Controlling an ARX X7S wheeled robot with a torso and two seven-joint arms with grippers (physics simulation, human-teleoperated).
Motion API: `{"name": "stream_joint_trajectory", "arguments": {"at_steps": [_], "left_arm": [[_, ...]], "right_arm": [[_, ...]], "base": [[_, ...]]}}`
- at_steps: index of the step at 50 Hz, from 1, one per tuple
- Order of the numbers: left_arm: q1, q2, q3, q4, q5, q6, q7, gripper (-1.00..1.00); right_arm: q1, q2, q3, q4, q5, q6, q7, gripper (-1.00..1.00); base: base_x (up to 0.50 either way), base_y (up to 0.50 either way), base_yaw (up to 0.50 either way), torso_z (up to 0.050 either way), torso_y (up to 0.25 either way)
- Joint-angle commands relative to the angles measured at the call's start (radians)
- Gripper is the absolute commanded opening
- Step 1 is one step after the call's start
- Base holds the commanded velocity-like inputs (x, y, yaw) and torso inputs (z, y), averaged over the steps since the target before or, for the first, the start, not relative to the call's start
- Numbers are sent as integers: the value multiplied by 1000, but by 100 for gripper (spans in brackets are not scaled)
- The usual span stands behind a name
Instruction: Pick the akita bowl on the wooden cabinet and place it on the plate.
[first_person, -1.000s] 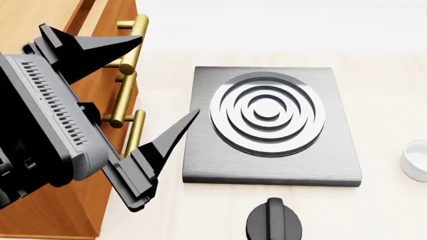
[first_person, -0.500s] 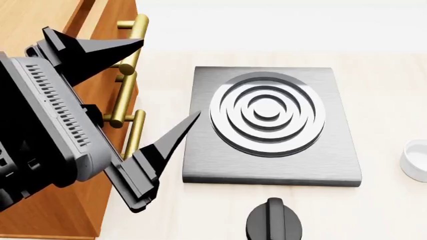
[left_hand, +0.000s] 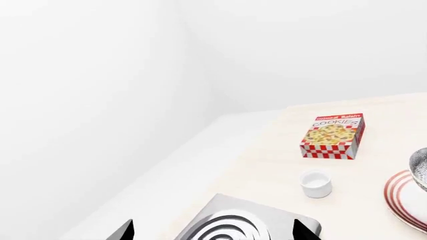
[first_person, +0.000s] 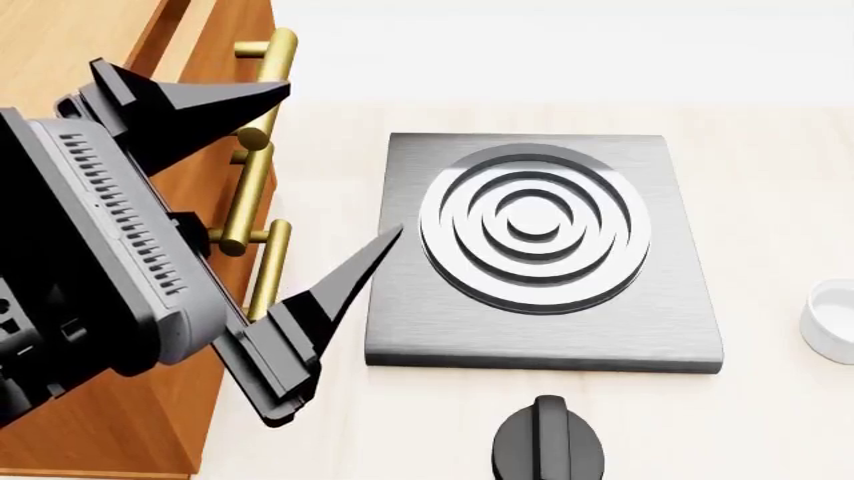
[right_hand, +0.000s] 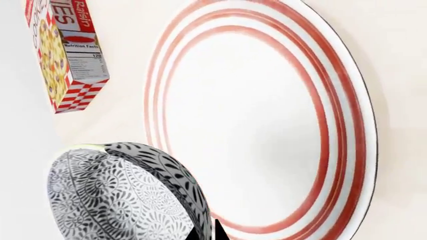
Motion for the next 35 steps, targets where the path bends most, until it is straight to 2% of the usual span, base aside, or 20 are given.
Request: {"name": "stream_joint_trajectory", "arguments": {"at_steps": [1,35], "left_arm": [[3,-2,5,-5,-1,8,-1,100],[8,-11,5,-2,-15,14,-12,100]], "right_arm": [[9,-11,2,24,-17,13,-11,-100],[35,-38,-33,126,-18,63,-35,-100]], "base": [[0,0,0,0,0],[0,0,0,0,0]]}}
